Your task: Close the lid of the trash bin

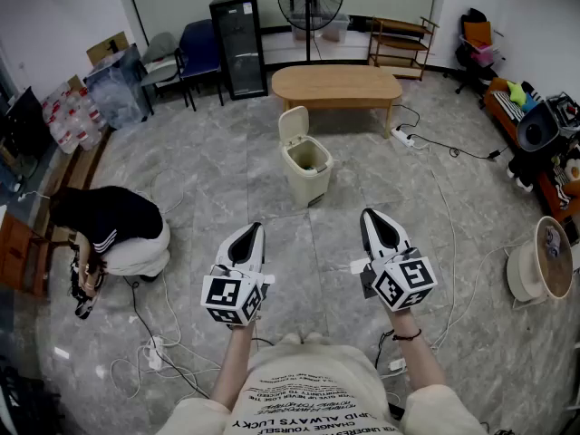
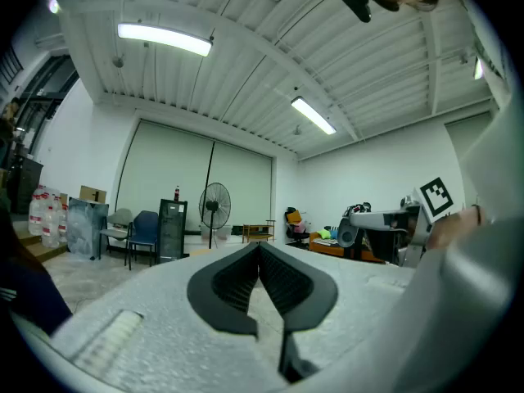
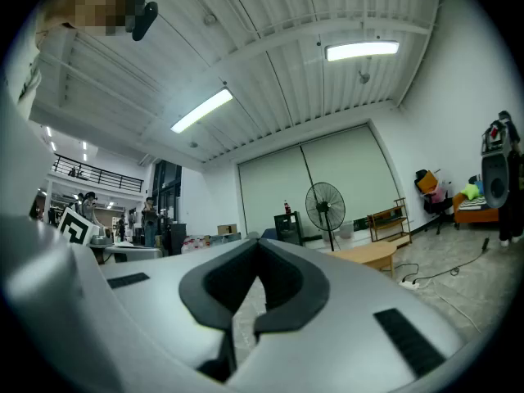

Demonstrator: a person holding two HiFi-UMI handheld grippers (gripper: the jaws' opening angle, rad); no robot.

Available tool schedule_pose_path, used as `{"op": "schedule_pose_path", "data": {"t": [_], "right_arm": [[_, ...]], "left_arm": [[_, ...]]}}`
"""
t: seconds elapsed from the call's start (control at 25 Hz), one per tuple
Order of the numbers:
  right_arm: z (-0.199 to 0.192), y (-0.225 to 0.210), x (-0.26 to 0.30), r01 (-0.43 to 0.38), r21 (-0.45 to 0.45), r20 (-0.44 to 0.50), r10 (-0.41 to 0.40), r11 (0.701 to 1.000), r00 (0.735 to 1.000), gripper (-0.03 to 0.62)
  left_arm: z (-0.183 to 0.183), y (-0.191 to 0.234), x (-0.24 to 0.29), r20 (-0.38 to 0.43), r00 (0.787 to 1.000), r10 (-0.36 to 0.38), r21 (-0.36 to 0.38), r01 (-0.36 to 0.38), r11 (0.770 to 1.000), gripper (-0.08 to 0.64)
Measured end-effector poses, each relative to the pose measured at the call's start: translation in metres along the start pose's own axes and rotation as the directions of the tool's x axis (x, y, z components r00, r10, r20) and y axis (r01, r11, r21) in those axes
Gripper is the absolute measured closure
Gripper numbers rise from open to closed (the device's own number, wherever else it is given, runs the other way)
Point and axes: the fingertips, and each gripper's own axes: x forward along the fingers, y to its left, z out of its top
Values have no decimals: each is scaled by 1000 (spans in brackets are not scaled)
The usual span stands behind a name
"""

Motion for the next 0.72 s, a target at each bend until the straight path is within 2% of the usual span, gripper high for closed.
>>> {"op": "schedule_pose_path", "data": {"t": [0.16, 0.36, 0.72], "right_arm": [[-2, 0, -5, -15, -16, -14, 14, 1000, 1000, 588], [3, -4, -7, -53, 10, 9, 53, 999, 999, 588], [-6, -21, -11, -51, 22, -1, 51, 998, 999, 588]], "left_arm": [[-2, -6, 0, 1, 1000, 1, -3, -1, 1000, 537], [3, -11, 7, 7, 1000, -4, 0, 4, 1000, 537], [1, -22, 21, -1, 1000, -9, 20, 9, 1000, 537]]}}
